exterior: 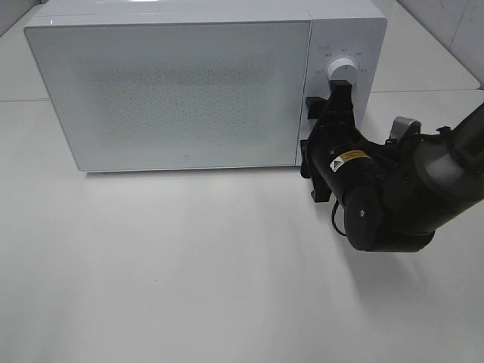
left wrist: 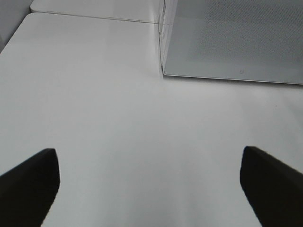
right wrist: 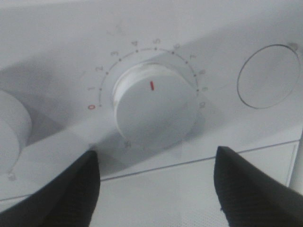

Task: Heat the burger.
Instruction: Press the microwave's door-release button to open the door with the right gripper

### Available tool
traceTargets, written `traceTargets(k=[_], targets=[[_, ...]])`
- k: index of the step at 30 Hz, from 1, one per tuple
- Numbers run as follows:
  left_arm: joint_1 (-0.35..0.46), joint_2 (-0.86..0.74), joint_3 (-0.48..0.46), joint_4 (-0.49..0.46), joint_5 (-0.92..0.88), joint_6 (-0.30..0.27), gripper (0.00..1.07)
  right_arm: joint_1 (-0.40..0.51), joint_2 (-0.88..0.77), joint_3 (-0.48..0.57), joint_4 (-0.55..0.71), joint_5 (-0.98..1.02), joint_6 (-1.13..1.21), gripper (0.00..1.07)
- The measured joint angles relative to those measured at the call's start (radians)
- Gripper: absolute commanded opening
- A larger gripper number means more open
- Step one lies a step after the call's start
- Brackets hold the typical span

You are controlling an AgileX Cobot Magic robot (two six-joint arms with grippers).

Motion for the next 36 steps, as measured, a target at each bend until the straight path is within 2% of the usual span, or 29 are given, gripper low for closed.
traceTargets(k=[7,14,17,19,27,36], targets=[[0.000,0.000,0.000,0.000,0.000,0.000,0.95,-0.005,-0.056,0.031,-0.044,-0.014,-0.023,0.68],[0.000,0.000,0.000,0.000,0.000,0.000,0.95,-0.010,-0.137,0.172,-0.122,-0.016,-0.023,0.68],[0.000,0.000,0.000,0.000,0.000,0.000,0.95,-0.010,-0.149,0.191,-0.139,-0.016,-0.024,0.68],[0.000,0.000,0.000,0.000,0.000,0.000,0.95,-0.010,-0.200,0.265,-0.200,-0.016,-0.029,0.68],[0.000,0.000,0.000,0.000,0.000,0.000,0.95,-0.010,-0.296,0.392,-0.222,-0.013,-0.094,0.68],[0.000,0.000,0.000,0.000,0.000,0.000,0.95,-0.010,-0.429,0.421,-0.223,-0.012,-0.213,0.68]])
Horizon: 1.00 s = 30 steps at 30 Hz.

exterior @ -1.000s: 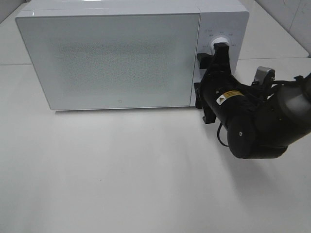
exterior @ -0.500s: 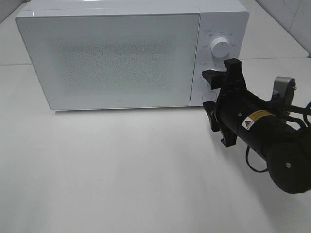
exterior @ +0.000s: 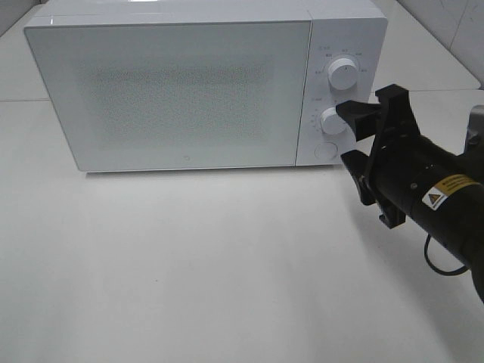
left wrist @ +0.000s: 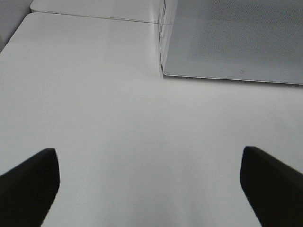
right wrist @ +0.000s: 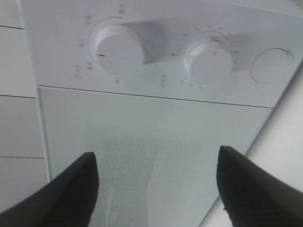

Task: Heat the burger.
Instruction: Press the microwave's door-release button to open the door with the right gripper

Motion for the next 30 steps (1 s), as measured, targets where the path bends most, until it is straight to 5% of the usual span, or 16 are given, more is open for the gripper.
traceTargets(k=[20,30], targets=[[0.000,0.000,0.000,0.000,0.000,0.000,0.95,0.000,-0.295,-0.001,0.048,0.571,-0.803,0.68],[0.000,0.000,0.000,0.000,0.000,0.000,0.95,-0.001,-0.339,-0.119,0.043,1.046,-1.195,0.68]])
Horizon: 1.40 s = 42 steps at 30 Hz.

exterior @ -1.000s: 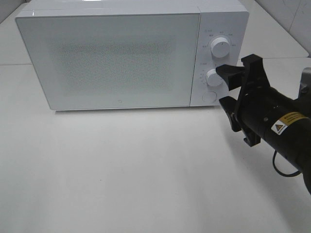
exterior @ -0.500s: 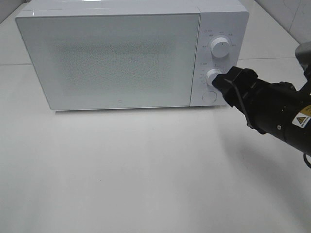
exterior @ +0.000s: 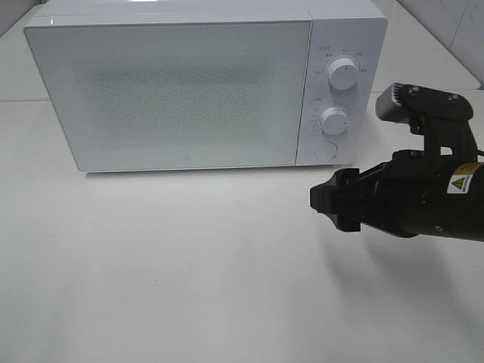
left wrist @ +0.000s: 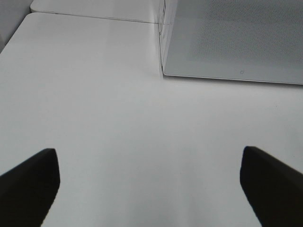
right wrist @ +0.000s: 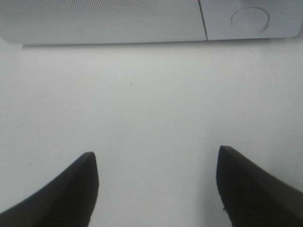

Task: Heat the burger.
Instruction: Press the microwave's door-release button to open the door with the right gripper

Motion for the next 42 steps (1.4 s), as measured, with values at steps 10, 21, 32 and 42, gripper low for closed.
traceTargets(k=[10,21,32,42], targets=[[0.000,0.000,0.000,0.000,0.000,0.000,0.95,0.000,0.000,-0.074,-0.203,0.251,-0.034,0.68],[0.000,0.000,0.000,0.000,0.000,0.000,0.95,0.000,-0.095,-0.109,-0.540,0.425,0.166,0.68],[0.000,0.000,0.000,0.000,0.000,0.000,0.95,0.000,-0.491,-0.116,-0.644,0.648,0.234,0.81],[0.000,0.000,0.000,0.000,0.000,0.000,0.95,-0.161,-0.824,-0.116,-0.578,0.866,0.175,0.79]])
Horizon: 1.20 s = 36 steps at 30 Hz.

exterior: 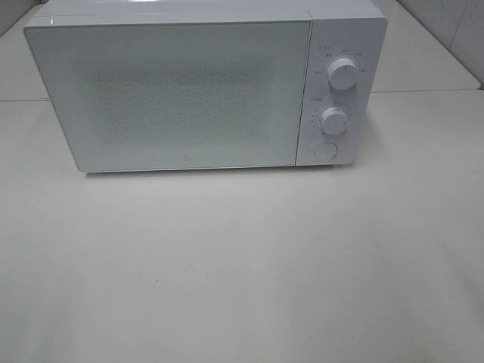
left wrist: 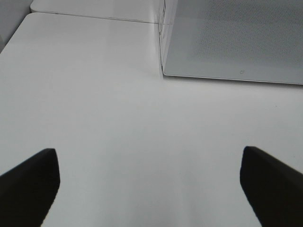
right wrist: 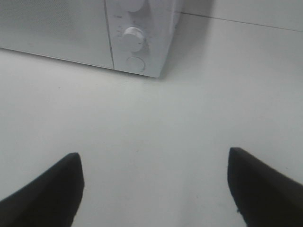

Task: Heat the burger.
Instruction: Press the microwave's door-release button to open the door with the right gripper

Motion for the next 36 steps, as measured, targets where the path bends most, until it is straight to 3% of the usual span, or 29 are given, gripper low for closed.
traceTargets(k=[6,16,22,36], targets=[[0.000,0.000,0.000,0.000,0.000,0.000,0.95,-0.134,-0.164,0.000,0.111,0.121,-0.089,0.78],[0.000,0.000,0.000,0.000,0.000,0.000,0.95,-0.288,-0.411,-0.001,0.145,0.247,-0.122,0.77],[0.000,0.000,0.000,0.000,0.000,0.000,0.95,-0.327,-0.491,0.040,0.161,0.252,-0.122,0.76],[0.000,0.000,0.000,0.000,0.000,0.000,0.95,-0.346,-0.492,0.050,0.170,0.268,-0.123,0.76]])
